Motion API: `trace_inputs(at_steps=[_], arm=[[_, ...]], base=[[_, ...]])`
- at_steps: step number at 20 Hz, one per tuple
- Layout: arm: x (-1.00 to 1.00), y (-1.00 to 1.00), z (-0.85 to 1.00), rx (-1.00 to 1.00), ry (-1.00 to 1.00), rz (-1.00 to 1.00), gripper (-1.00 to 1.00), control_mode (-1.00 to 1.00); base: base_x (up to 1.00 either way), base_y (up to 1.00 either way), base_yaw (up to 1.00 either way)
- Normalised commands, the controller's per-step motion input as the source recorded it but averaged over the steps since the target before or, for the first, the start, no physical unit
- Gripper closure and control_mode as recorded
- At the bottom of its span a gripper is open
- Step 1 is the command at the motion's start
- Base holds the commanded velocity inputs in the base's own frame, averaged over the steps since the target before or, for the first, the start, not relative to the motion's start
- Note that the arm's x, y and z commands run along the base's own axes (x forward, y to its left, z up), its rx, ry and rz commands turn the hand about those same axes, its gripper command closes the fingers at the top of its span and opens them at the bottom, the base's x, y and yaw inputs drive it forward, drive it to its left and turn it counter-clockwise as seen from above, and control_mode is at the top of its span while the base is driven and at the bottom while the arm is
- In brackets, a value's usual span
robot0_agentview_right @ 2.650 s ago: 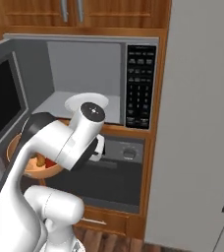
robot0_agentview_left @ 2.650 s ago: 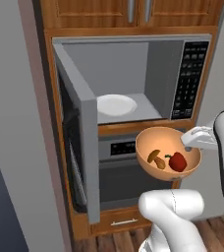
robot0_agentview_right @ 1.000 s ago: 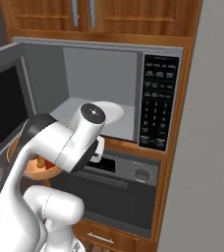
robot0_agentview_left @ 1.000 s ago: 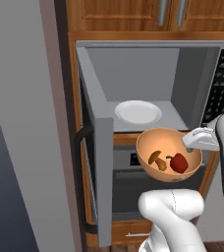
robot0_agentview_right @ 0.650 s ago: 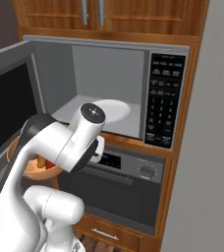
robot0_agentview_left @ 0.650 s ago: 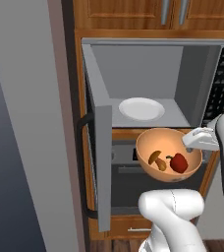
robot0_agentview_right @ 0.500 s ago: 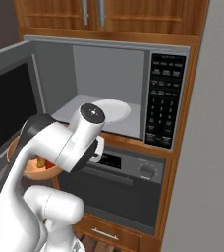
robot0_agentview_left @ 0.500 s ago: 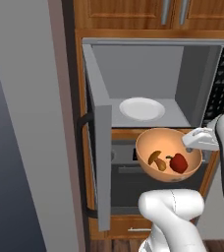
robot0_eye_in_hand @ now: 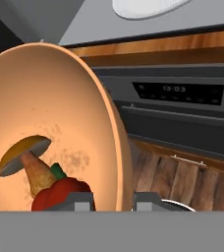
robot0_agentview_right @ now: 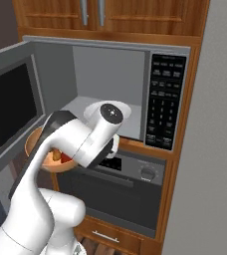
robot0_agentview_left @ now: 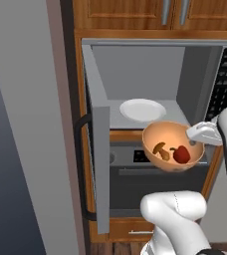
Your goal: Place the bowl containing the mushroom and bell pepper in the microwave. Close the microwave door and press the start button to microwave the meal.
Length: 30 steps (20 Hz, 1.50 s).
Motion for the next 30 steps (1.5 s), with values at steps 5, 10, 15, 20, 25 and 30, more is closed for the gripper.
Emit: trace_inputs(at_steps=[5,10,15,20,25,30], arm=[[0.60,-0.20,0.00,0.06,-0.09,-0.05,1.00,-1.00],[0.59,0.00,0.00,0.02,-0.09,-0.12,1.00,-1.00],[0.42,0.15,0.00,0.00,-0.06,-0.29,1.00,-1.00],[0.22,0.27,0.00,0.00,-0.02,-0.39,1.00,-1.00],[0.04,0.32,0.00,0.06,0.00,-0.29,1.00,-1.00],[0.12,0.00,0.10,0.22,0.00,-0.14,1.00,-1.00]], base=[[0.00,0.00,0.00],[0.00,0.00,0.00],[0.00,0.00,0.00],[0.00,0.00,0.00],[0.00,0.00,0.00],[0.00,0.00,0.00]])
